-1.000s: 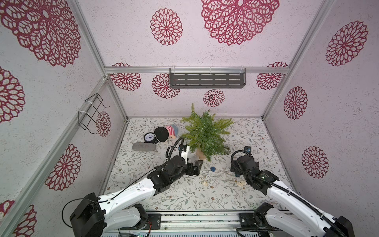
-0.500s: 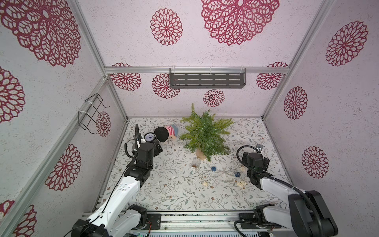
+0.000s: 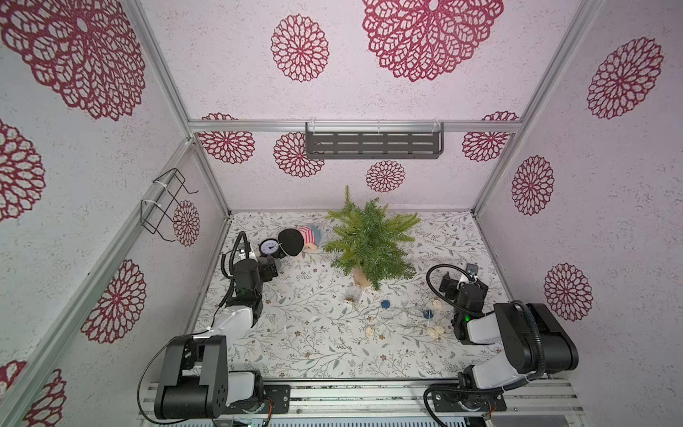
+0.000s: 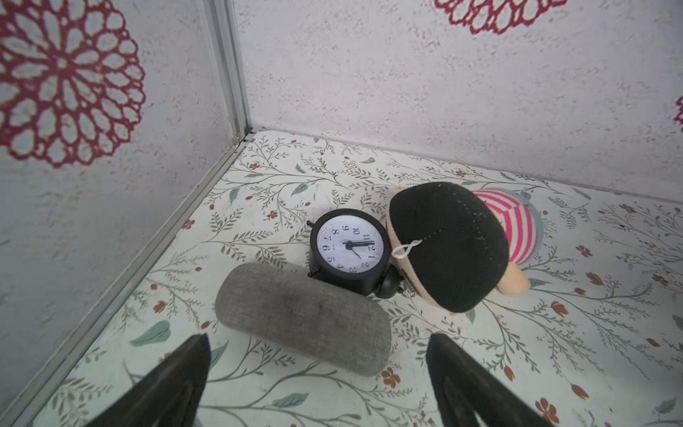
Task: Remove string lights from the small christmas tree
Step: Reset both arms
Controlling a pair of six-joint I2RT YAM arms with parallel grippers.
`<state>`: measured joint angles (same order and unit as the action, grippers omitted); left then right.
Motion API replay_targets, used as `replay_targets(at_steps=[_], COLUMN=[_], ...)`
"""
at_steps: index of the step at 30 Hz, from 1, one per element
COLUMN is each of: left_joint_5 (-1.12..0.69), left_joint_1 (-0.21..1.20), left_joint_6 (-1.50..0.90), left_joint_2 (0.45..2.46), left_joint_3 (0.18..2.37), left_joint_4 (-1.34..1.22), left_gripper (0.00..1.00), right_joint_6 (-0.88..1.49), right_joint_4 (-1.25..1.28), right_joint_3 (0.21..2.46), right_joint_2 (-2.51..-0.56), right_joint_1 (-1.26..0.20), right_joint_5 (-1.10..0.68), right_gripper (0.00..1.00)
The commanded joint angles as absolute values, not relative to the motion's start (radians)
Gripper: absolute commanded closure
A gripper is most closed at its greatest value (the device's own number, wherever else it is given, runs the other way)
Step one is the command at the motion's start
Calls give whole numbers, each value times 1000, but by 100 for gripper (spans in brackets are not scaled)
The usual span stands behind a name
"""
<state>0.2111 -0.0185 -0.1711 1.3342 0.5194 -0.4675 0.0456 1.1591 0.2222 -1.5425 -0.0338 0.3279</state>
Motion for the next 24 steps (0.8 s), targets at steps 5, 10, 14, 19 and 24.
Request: replay_targets(at_steps=[5, 10, 14, 19, 24], left_joint_5=[212, 235, 250, 167, 139], left_joint_1=[-28, -21, -47, -105, -137], left_joint_6=[-193, -192, -148, -104, -136], left_joint_2=[1267, 1297, 1368, 1544, 1553], left_joint_3=[479, 414, 461, 393, 429], left_joint_4=[-496, -564, -583, -935, -866], left_gripper=[4, 2, 0, 1, 3], right_joint_6=[43, 45, 44, 44, 46], right_joint_4=[1222, 1217, 1218, 1218, 1209], right_joint_3=[245, 244, 243, 244, 249], right_joint_2=[-1536, -1536, -1536, -1536, -1537], right_joint_1=[-52, -52, -52, -52, -51], right_joint_5=[355, 356, 356, 356, 355], right_gripper=[1, 1, 1, 1, 1])
